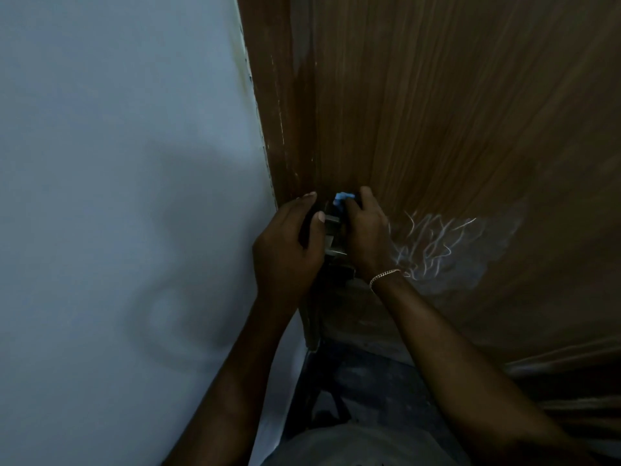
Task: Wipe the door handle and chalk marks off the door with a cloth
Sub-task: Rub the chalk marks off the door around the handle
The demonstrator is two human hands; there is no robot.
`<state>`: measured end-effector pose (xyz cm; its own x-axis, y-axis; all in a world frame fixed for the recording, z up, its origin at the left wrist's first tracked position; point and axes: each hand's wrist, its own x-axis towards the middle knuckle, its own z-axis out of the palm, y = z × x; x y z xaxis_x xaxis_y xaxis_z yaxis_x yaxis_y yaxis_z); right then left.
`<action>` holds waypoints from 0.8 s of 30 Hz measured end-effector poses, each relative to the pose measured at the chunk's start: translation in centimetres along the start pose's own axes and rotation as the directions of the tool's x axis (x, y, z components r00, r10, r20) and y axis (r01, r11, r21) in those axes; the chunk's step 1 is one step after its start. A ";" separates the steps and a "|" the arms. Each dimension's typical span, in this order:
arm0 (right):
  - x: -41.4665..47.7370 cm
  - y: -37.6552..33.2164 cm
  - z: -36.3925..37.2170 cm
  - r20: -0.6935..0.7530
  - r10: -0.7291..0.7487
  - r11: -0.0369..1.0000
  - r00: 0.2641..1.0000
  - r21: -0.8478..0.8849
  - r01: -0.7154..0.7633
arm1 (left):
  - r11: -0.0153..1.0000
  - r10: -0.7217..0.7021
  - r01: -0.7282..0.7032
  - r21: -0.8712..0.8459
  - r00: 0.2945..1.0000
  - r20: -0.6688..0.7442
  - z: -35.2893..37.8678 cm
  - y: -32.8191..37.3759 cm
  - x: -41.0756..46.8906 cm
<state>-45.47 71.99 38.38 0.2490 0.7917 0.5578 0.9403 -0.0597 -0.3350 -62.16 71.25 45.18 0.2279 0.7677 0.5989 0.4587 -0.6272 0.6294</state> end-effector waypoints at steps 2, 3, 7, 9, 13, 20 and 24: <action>1.6 -1.2 0.3 -0.057 -0.027 0.999 0.998 0.032 0.028 | 1.000 0.002 -0.002 0.000 1.000 0.010 0.0 0.0 0.0; 2.2 -1.9 0.6 -0.047 -0.051 0.997 0.998 0.056 0.054 | 1.000 -0.004 0.004 -0.004 1.000 0.016 0.1 0.1 0.0; 1.3 -2.2 2.3 0.177 -0.069 0.998 0.982 0.023 0.066 | 1.000 -0.012 0.012 -0.007 1.000 0.019 0.3 0.2 0.3; -0.1 -0.4 1.9 0.183 -0.038 0.998 0.982 -0.045 0.047 | 1.000 -0.005 0.005 -0.004 1.000 0.005 0.3 0.0 0.3; -0.3 2.0 -0.5 -0.075 -0.015 1.000 0.997 0.007 0.015 | 1.000 -0.007 0.007 -0.018 1.000 -0.012 0.5 -0.3 0.2; -0.7 0.4 0.0 0.106 -0.040 0.997 0.994 -0.068 0.047 | 1.000 0.015 -0.015 -0.012 1.000 0.019 0.9 0.4 0.3; -2.5 3.4 -2.6 -0.039 0.073 0.997 0.997 0.023 -0.072 | 0.999 -0.005 0.005 -0.034 1.000 0.002 0.8 0.3 0.3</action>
<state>-42.28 68.19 37.80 0.3256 0.7608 0.5613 0.9144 -0.1025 -0.3915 -61.22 71.42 45.14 0.2274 0.7711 0.5947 0.4305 -0.6274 0.6489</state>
